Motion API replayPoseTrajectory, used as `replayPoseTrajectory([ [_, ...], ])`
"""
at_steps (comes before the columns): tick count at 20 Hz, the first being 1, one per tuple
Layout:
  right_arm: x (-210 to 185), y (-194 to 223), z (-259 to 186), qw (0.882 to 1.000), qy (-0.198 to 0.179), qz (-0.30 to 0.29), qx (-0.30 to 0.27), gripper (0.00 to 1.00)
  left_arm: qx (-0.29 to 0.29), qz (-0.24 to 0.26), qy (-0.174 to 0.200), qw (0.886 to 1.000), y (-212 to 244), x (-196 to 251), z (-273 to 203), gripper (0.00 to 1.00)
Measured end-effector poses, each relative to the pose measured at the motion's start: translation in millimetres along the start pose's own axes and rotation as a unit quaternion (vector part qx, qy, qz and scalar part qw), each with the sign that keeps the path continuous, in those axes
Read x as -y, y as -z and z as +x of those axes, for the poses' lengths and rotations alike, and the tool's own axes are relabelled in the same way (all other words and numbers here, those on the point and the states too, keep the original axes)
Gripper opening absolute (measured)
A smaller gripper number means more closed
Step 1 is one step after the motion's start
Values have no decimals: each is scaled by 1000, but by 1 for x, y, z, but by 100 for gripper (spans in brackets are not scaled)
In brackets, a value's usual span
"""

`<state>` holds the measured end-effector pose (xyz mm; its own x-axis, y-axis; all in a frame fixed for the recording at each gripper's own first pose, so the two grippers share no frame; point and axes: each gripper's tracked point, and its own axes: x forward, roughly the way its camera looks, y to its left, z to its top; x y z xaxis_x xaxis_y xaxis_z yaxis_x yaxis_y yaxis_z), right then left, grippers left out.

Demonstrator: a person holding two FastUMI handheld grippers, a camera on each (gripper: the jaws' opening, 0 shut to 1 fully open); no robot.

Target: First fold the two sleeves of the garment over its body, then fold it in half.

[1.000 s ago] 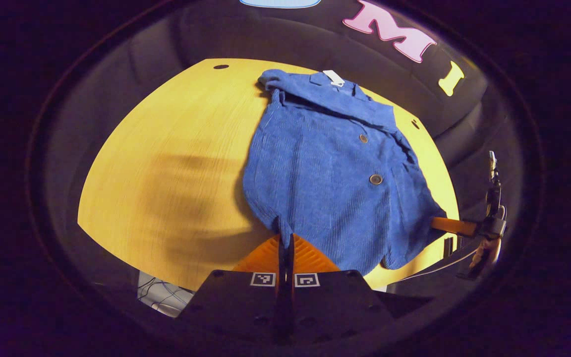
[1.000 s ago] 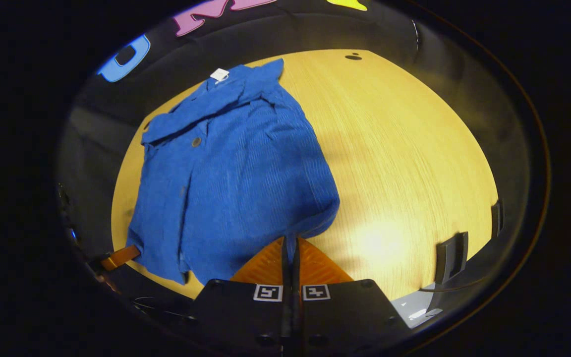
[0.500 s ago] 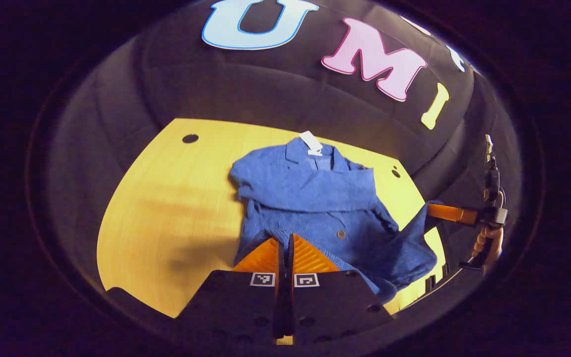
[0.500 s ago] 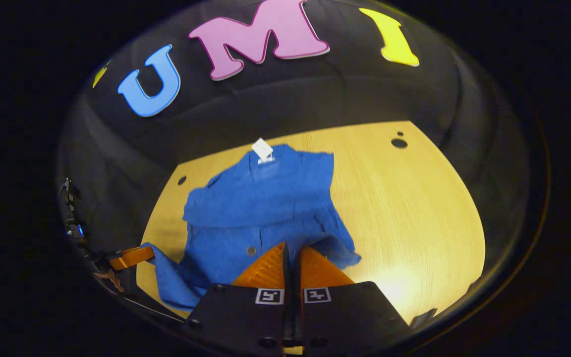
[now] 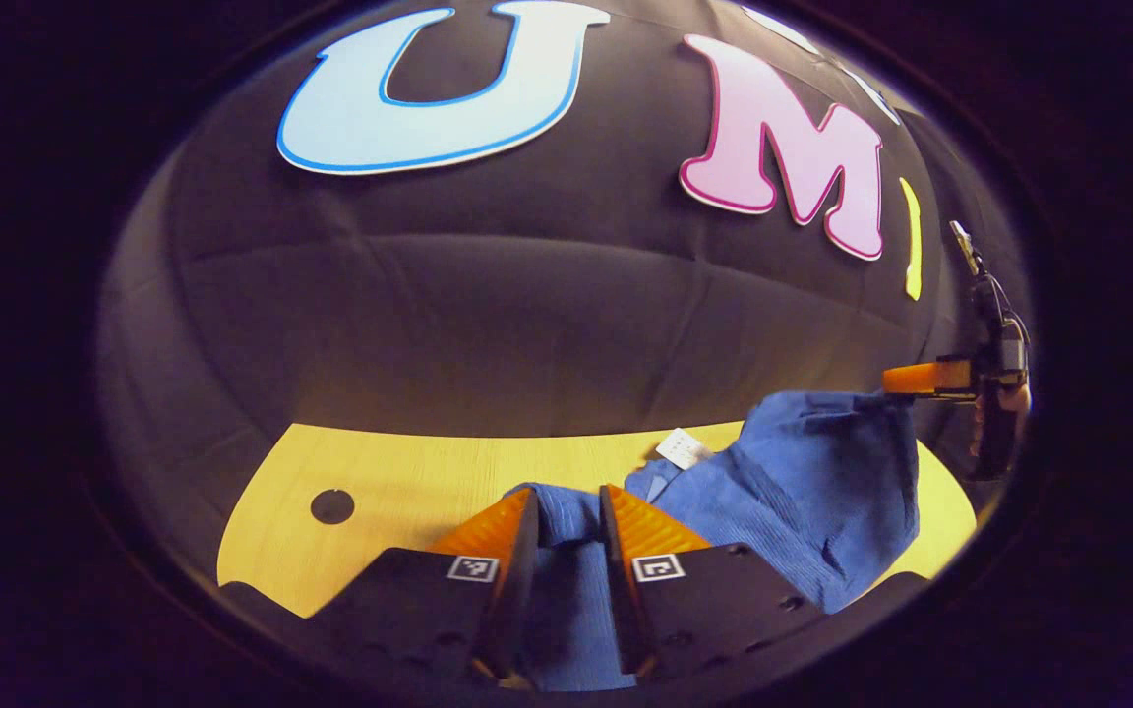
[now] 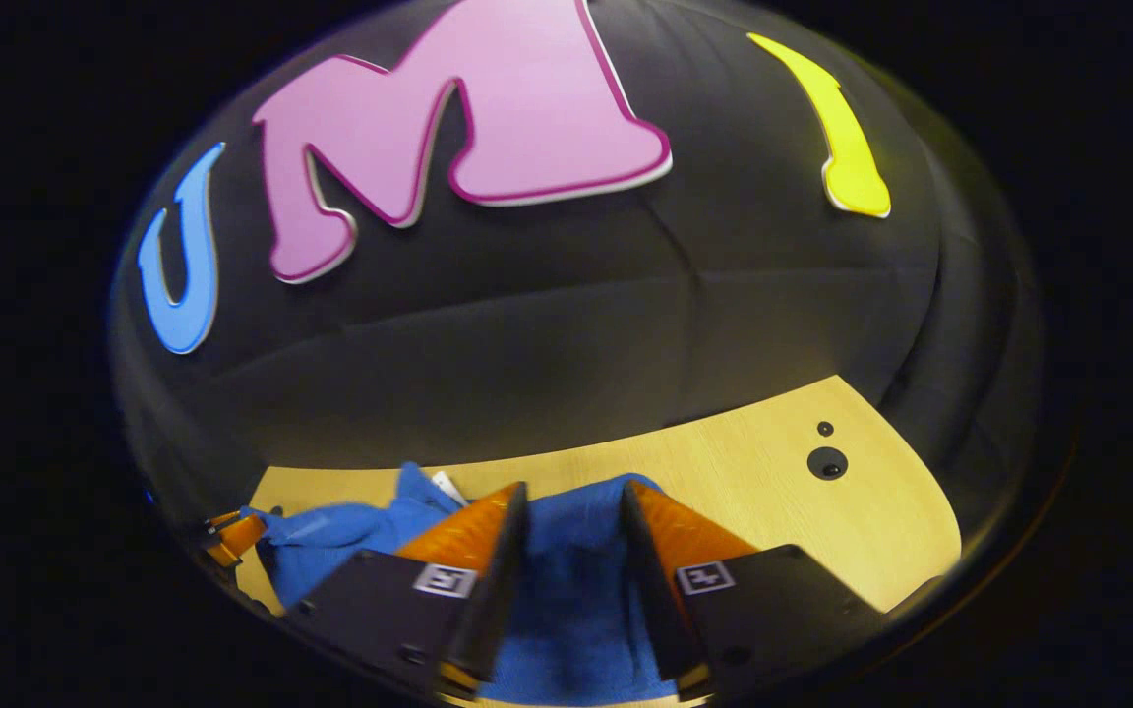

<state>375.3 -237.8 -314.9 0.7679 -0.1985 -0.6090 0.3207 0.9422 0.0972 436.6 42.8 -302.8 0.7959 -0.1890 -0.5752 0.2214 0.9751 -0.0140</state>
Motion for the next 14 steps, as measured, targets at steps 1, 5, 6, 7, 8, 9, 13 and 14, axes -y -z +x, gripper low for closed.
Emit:
replayPoseTrajectory([
  [1, 8, 13, 5, 1000, 15, -11, -15, 62, -33, 13, -17, 999, 16, -3, 7, 43],
  [5, 22, 22, 2, 997, 26, -75, 2, 99, -9, -38, -17, 999, 13, 14, -7, 87],
  [6, 21, 21, -8, 996, 26, -78, 17, 99, 10, -50, -27, 998, 6, 16, -21, 87],
  [7, 18, 15, -23, 996, 20, -77, 39, 99, 30, -54, -36, 997, -4, 15, -38, 87],
  [8, 17, 8, -42, 995, 17, -79, 58, 99, 52, -54, -41, 996, -13, 19, -62, 87],
  [9, 14, 1, -67, 994, 15, -81, 78, 99, 76, -49, -41, 995, -24, 25, -90, 87],
  [13, -6, -22, -171, 985, 7, -62, 160, 98, 141, -25, -33, 989, -48, 58, -203, 86],
  [14, -10, -26, -199, 983, 3, -58, 174, 98, 150, -27, -23, 988, -51, 70, -227, 86],
])
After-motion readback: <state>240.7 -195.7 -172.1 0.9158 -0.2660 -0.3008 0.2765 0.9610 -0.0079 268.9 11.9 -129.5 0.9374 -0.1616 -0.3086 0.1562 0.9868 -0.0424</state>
